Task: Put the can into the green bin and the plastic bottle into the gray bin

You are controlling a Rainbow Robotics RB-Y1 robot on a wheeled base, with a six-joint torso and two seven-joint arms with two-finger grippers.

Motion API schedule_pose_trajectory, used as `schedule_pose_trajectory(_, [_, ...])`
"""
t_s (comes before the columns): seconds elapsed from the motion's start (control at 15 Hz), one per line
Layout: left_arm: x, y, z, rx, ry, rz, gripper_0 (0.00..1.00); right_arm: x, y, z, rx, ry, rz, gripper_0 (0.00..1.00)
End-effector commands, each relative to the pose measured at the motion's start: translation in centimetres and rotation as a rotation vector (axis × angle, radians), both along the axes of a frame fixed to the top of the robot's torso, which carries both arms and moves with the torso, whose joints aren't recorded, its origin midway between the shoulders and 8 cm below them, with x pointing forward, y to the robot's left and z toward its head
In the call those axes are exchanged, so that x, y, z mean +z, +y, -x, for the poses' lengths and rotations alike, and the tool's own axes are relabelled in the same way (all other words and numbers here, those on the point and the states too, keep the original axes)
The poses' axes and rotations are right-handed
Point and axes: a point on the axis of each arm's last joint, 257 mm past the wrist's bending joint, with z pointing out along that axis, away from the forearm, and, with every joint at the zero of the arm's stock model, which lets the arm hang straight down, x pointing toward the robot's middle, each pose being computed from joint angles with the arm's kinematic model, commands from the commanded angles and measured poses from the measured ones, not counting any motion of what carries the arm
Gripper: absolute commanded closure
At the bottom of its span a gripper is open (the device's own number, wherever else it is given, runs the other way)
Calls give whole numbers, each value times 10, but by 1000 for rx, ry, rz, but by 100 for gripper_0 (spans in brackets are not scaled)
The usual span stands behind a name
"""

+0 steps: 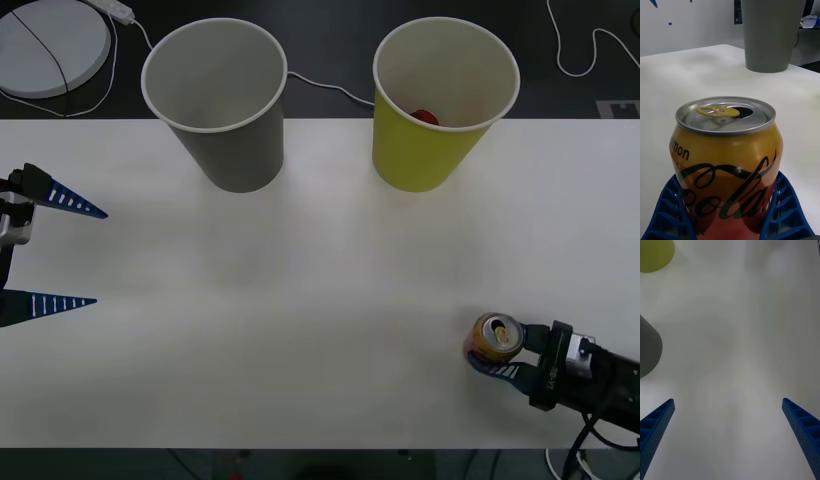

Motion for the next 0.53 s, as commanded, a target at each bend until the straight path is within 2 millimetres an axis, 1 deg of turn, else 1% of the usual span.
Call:
schedule_pose_trajectory(0.07, [0,0,0,0,0,0,0,12,-1,-1,41,31,42,100])
schedule_pose_trajectory(0.2, [0,0,0,0,0,0,0,24,-3,-2,39,43,98,100])
schedule_pose_trajectory(0.33, [0,0,0,0,0,0,0,40,-6,-1,12,73,167,100])
schedule_pose_trajectory(0.53, [0,0,0,0,0,0,0,67,-9,5,-33,163,228,100])
